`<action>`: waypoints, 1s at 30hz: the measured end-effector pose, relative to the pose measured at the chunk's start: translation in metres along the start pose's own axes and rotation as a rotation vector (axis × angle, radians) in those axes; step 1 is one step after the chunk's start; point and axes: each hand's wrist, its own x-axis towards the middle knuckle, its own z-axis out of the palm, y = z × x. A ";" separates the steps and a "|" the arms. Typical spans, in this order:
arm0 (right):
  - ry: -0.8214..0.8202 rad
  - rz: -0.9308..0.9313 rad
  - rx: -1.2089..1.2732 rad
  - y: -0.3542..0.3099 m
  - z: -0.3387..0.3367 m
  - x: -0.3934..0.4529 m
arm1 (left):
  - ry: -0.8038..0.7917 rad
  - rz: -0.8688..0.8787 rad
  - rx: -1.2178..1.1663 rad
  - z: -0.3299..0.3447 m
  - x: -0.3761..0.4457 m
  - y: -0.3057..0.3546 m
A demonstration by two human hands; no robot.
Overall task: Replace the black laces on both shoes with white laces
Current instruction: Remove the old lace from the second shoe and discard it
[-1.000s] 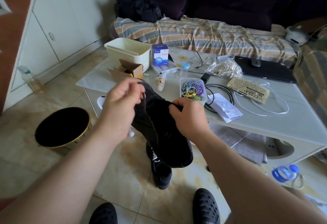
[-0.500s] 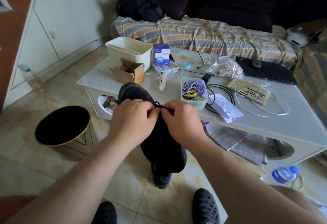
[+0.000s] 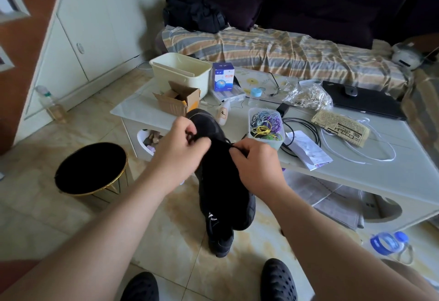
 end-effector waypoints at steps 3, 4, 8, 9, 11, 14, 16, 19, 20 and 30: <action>0.018 -0.030 0.008 -0.002 0.000 0.002 | -0.060 0.291 0.352 0.009 0.002 -0.010; 0.021 -0.024 0.011 -0.002 -0.001 0.002 | -0.043 0.340 0.430 0.010 0.003 -0.010; 0.029 -0.005 -0.003 0.000 -0.001 0.003 | -0.009 0.374 0.442 0.007 0.007 -0.004; 0.029 0.011 0.001 0.001 -0.001 0.004 | -0.006 0.400 0.334 0.004 0.008 -0.002; 0.025 0.082 0.040 0.007 -0.003 0.007 | 0.102 0.372 0.019 -0.003 0.008 0.001; 0.049 0.229 0.165 0.015 -0.004 0.013 | 0.331 0.090 -0.504 -0.021 0.015 0.003; 0.067 0.312 0.302 0.016 -0.002 0.014 | 0.332 -0.052 -0.471 -0.030 0.019 -0.001; 0.070 0.384 0.524 0.010 0.003 0.012 | 0.125 -0.038 0.150 -0.026 0.014 -0.011; 0.068 0.397 0.580 0.008 0.004 0.012 | 0.104 0.019 0.319 -0.021 0.010 -0.012; -0.140 0.349 0.745 -0.007 0.005 -0.004 | 0.125 0.126 0.409 -0.014 0.009 -0.016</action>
